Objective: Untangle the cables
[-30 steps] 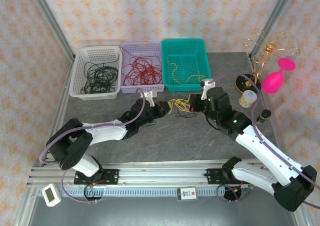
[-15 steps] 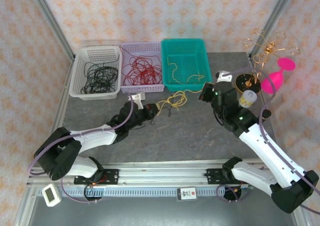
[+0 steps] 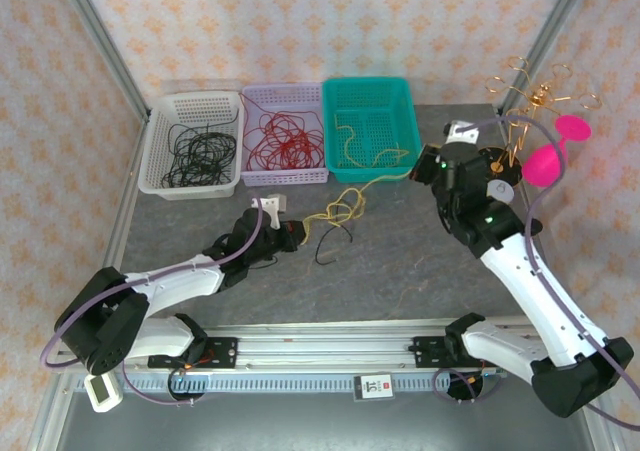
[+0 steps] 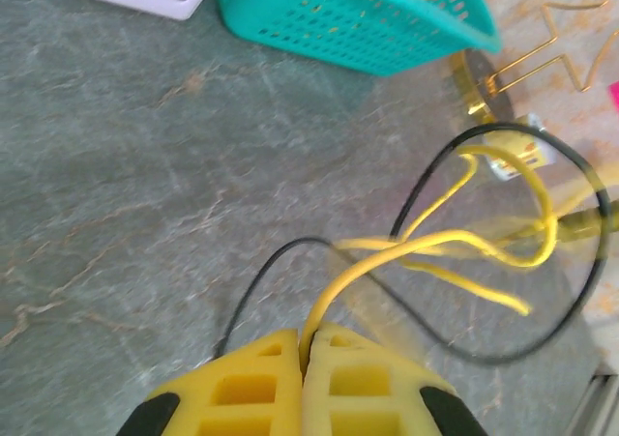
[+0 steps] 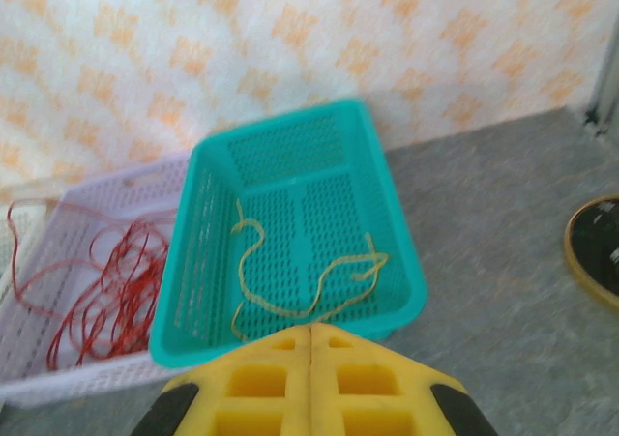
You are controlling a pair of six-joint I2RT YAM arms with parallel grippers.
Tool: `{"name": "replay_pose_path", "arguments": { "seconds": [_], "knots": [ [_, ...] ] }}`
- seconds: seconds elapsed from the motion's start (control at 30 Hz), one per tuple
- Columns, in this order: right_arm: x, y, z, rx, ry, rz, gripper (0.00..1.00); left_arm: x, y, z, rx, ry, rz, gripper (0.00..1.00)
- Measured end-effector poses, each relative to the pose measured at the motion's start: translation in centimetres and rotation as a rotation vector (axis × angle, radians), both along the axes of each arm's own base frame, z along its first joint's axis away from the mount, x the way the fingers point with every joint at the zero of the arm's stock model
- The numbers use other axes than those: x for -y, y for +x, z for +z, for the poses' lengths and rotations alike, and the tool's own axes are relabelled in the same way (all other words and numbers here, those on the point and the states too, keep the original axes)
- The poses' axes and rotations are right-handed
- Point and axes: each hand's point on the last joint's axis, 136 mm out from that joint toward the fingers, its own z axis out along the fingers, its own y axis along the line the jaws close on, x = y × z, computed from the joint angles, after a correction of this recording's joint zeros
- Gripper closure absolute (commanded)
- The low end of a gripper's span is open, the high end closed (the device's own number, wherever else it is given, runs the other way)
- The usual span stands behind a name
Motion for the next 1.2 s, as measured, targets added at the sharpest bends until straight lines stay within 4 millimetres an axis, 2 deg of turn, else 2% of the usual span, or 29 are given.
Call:
{"name": "replay_pose_path", "arguments": {
  "seconds": [0.1,0.2,0.3,0.5,0.67,0.7,0.73,0.77,0.83,0.93,1.03,1.2],
  "knots": [
    [2.7,0.7,5.0,0.110,0.002,-0.087,1.00,-1.6,-0.7,-2.7,-0.063,0.066,0.025,1.00],
    [4.1,1.0,9.3,0.215,0.021,-0.132,1.00,-2.7,-1.5,-4.9,-0.118,0.121,0.040,1.00],
    [4.2,1.4,10.9,0.253,0.030,-0.129,1.00,-3.2,-1.9,-5.7,-0.135,0.151,0.047,1.00],
    [1.9,2.2,10.6,0.239,0.054,-0.015,1.00,-3.6,-1.7,-5.9,-0.128,0.174,0.061,1.00],
    [-0.2,1.6,11.0,0.224,0.099,0.108,1.00,-3.7,-1.8,-6.0,-0.122,0.191,0.052,0.91],
    [-0.5,1.3,11.0,0.221,0.107,0.130,1.00,-3.7,-1.8,-5.8,-0.117,0.190,0.050,0.85],
    [-0.7,0.9,10.9,0.214,0.114,0.151,1.00,-3.7,-1.8,-5.5,-0.109,0.189,0.048,0.73],
    [-1.0,0.4,10.9,0.206,0.122,0.173,1.00,-3.8,-1.8,-5.2,-0.099,0.191,0.047,0.55],
    [-1.5,-0.6,10.6,0.195,0.139,0.217,1.00,-3.9,-1.9,-4.4,-0.077,0.194,0.042,0.41],
    [-2.4,-2.2,9.6,0.165,0.154,0.288,1.00,-4.3,-2.0,-3.4,-0.055,0.216,0.041,0.40],
    [-3.3,-3.1,7.9,0.122,0.173,0.349,1.00,-4.4,-2.0,-1.9,-0.025,0.225,0.030,0.44],
    [-4.6,-3.6,5.6,0.056,0.203,0.419,1.00,-2.2,-1.8,3.2,0.074,0.143,-0.062,0.46]
  ]
}}
